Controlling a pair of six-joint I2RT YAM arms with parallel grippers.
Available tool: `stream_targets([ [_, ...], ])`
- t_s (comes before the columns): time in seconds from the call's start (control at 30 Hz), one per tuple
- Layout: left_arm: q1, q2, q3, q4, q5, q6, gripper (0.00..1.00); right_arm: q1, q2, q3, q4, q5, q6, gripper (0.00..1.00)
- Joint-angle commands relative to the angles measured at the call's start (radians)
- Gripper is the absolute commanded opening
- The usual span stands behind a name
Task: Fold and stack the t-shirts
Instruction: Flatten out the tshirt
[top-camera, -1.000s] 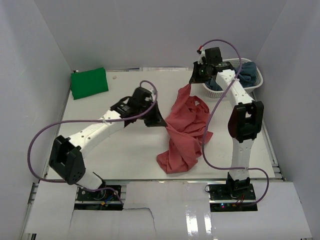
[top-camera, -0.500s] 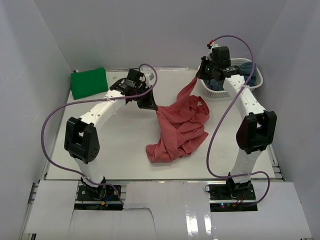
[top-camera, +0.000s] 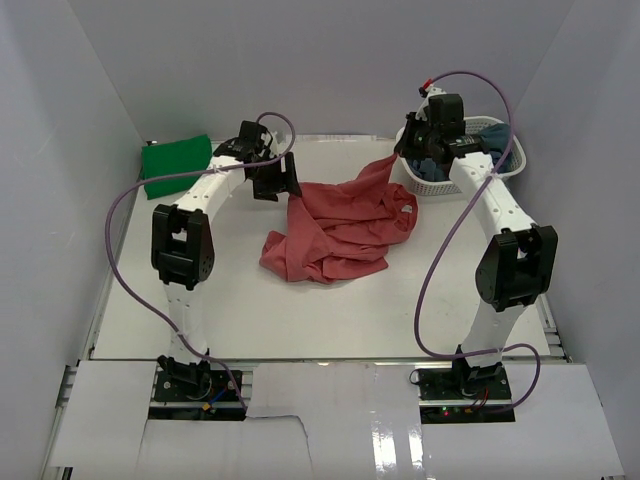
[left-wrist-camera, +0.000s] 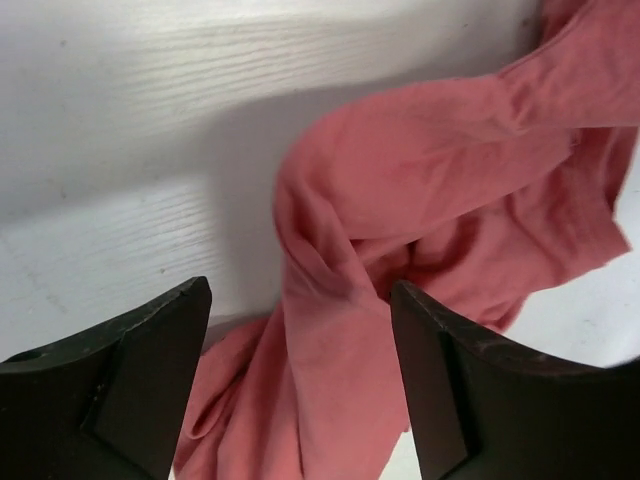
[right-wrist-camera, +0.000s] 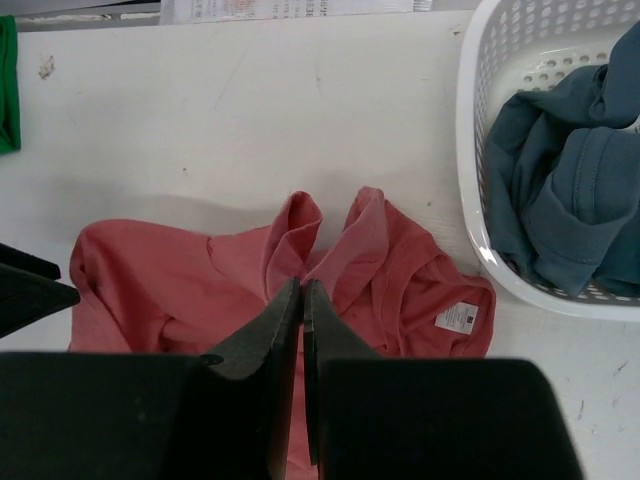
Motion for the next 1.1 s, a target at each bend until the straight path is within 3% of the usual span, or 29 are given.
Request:
stream_targets([
  [0.0,-0.007,-0.119,0.0,-0.017,-0.064,-0.006,0.84,-0.003,-0.024,-0.002,0.035,-0.014,-0.009,0.08],
  [0.1,-0.041,-0.222,-0.031,-0.011,-0.147,-0.006,0.82,-0.003,-0.019,-0.002,0.031,-0.022,-0.016,0.08],
  [0.17,-0.152,-0.34,-0.055,-0.014,-0.38,0.045,0.82,-0.003,-0.004,0.007,0.02,-0.045,-0.018,0.08],
  [0.23,-0.205,-0.412,-0.086,-0.032,-0.466,0.042,0.82,-0.003,0.007,0.011,0.02,-0.062,-0.016,0.08],
  [0.43,-0.3,-0.465,-0.2,-0.167,-0.497,-0.125,0.79,-0.001,0.028,0.008,0.014,-0.065,-0.016,0.08],
  [0.53,-0.418,-0.43,-0.21,-0.247,-0.552,-0.2,0.78,-0.001,0.031,0.011,0.009,-0.062,-0.021,0.08],
  [0.73,-0.576,-0.165,-0.051,-0.388,-0.707,-0.28,0.78,-0.001,0.028,-0.002,0.011,-0.068,-0.021,0.08],
  [1.07,-0.619,-0.019,0.061,-0.413,-0.798,-0.291,0.78,-0.001,0.024,-0.01,0.006,-0.073,-0.03,0.08],
])
